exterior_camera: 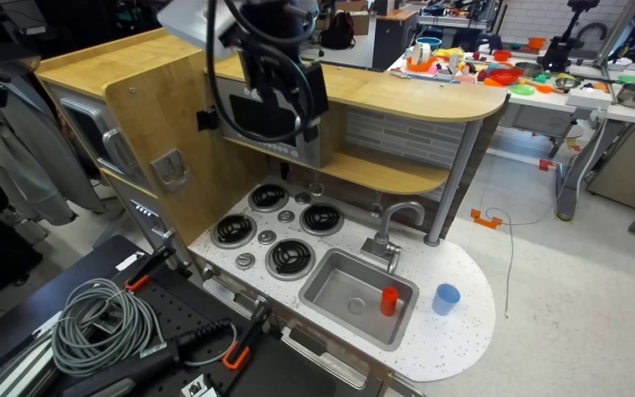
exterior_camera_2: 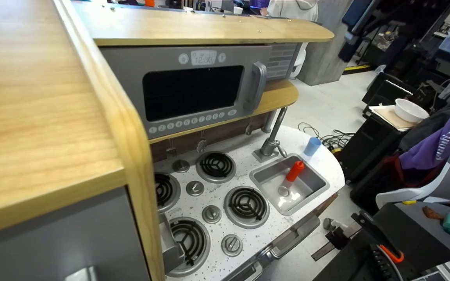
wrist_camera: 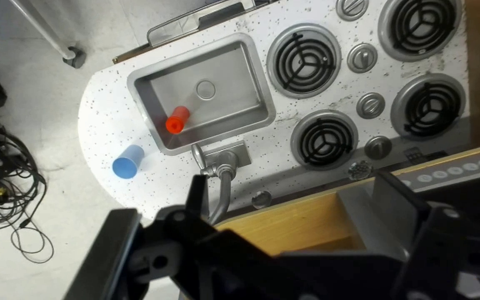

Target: Get the red sauce bottle and put in the blue cup

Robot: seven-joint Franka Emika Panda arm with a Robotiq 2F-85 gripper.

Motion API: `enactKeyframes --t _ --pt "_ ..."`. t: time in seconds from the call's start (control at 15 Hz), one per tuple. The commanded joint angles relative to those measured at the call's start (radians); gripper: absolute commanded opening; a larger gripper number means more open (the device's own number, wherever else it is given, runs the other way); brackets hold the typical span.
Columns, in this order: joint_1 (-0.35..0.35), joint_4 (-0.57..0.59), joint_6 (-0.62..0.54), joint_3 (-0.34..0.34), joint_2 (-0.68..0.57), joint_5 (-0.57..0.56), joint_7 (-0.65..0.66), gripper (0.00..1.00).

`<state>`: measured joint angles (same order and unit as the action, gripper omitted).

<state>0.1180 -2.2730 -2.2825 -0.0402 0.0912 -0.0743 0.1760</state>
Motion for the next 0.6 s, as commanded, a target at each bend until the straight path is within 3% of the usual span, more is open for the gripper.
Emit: enactKeyframes --t 0.0,0.53 --pt "0.010 0.074 -0.075 -0.038 -0.167 -0.035 0.007 1.00" --pt "0.009 0.178 -0.081 -0.117 -0.414 -0.069 -0.009 1.00"
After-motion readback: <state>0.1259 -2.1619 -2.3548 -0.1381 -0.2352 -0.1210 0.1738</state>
